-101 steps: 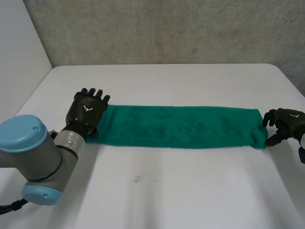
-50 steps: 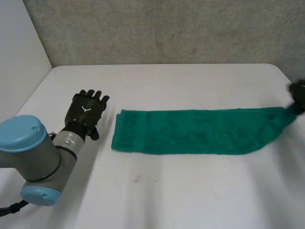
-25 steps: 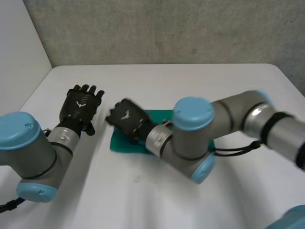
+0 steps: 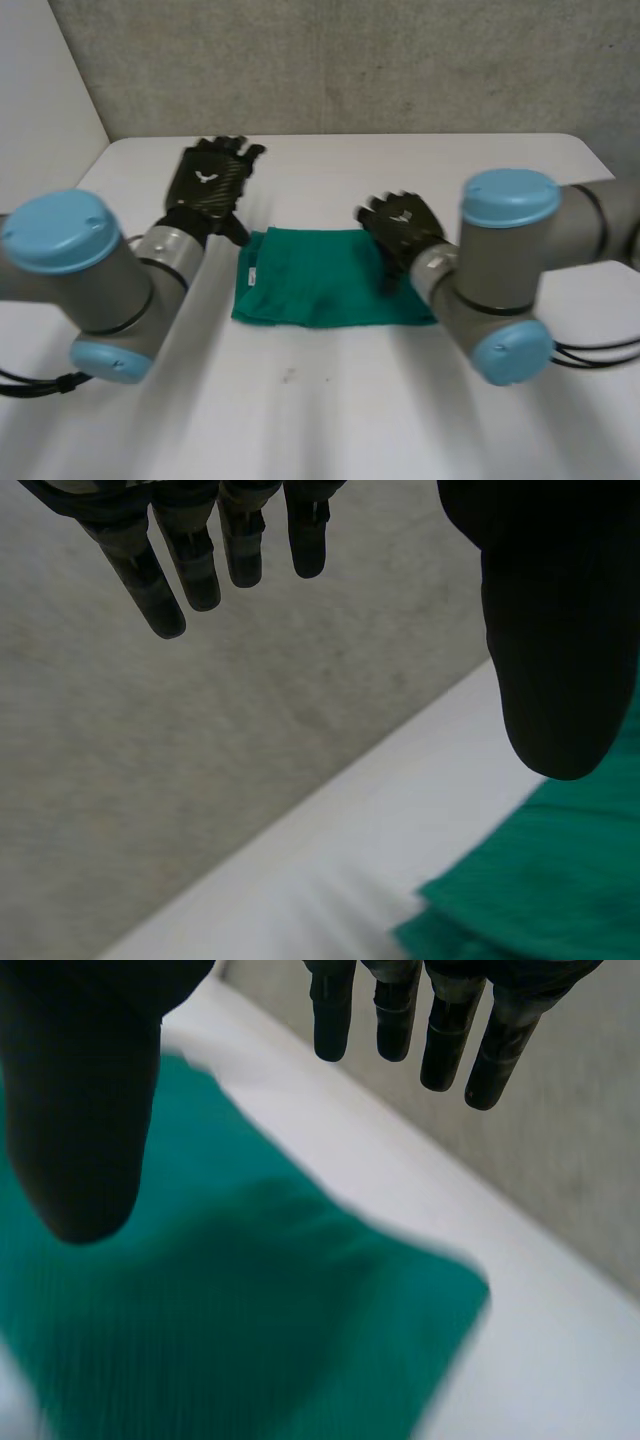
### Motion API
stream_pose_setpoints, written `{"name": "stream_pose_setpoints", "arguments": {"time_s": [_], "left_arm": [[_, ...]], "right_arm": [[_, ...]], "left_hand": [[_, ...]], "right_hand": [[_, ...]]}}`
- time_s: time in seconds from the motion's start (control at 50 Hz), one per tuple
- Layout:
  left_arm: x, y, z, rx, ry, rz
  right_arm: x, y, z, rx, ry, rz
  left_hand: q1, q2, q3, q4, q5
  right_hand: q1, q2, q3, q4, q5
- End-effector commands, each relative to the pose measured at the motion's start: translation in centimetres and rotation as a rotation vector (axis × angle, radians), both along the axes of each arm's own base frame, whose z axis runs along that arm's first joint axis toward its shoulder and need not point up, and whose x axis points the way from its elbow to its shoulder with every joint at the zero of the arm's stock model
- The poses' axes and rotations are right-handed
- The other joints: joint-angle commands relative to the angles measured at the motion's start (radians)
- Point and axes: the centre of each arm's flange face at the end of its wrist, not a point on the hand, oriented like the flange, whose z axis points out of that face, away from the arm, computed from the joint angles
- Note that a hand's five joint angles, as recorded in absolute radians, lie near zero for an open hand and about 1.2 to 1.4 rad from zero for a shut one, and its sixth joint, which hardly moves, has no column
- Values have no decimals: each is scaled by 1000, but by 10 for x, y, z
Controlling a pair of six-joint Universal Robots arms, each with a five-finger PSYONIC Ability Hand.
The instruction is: Fold the towel.
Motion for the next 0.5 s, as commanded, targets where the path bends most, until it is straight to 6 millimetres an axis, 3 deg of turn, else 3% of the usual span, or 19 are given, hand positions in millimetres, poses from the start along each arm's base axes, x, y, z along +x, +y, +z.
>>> {"name": "stream_pose_setpoints", "arguments": {"time_s": [0.02, 0.1, 0.12, 0.14, 0.16, 0.18, 0.26, 0.32, 0.42, 0.44, 0.48, 0.5], "left_arm": [[-26, -4, -27, 189, -39, -47], [-27, -5, -34, 238, -29, -42], [-26, -5, -34, 249, -20, -40], [-26, -5, -34, 249, -20, -40], [-26, -4, -35, 254, -18, -39], [-24, -3, -36, 262, -16, -36], [-20, 2, -29, 261, -12, -33], [-16, 6, -25, 260, -9, -30], [-13, 12, -16, 250, -5, -27], [-12, 13, -15, 246, -2, -27], [-11, 14, -12, 243, -1, -20], [-9, 15, -10, 240, 1, -8]], "right_arm": [[-59, -13, -40, 163, 55, -142], [-78, -20, -53, 187, 60, -191], [-84, -23, -57, 183, 56, -210], [-84, -23, -57, 183, 56, -210], [-91, -26, -61, 174, 53, -233], [-97, -31, -63, 155, 43, -256], [-104, -40, -51, 64, 21, -278], [-102, -47, -6, -87, -15, -269], [-72, -43, 21, -183, -23, -187], [-61, -37, 25, -193, -29, -153], [-14, -7, 39, -212, -54, -10], [-3, 1, 39, -207, -54, 24]], "left_hand": [[-11, -18, -28, -17, -32], [-11, -18, -28, -17, -32], [-11, -18, -28, -17, -32], [-11, -18, -28, -17, -32], [-11, -18, -28, -17, -32], [-11, -18, -28, -17, -32], [-11, -18, -28, -17, -32], [-11, -18, -28, -17, -32], [-11, -18, -28, -17, -32], [-13, -21, -31, -20, -35], [-13, -21, -31, -20, -35], [-13, -21, -31, -20, -35]], "right_hand": [[32, 15, 27, 4, -3], [305, 288, 300, 276, 270], [547, 530, 542, 519, 512], [549, 532, 544, 521, 514], [1003, 986, 998, 974, 968], [1189, 1172, 1184, 1161, 1154], [1191, 1174, 1186, 1163, 1156], [1191, 1174, 1186, 1163, 1156], [1191, 1174, 1186, 1163, 1156], [1191, 1174, 1186, 1163, 1156], [1191, 1174, 1186, 1163, 1156], [1191, 1174, 1186, 1163, 1156]]}}
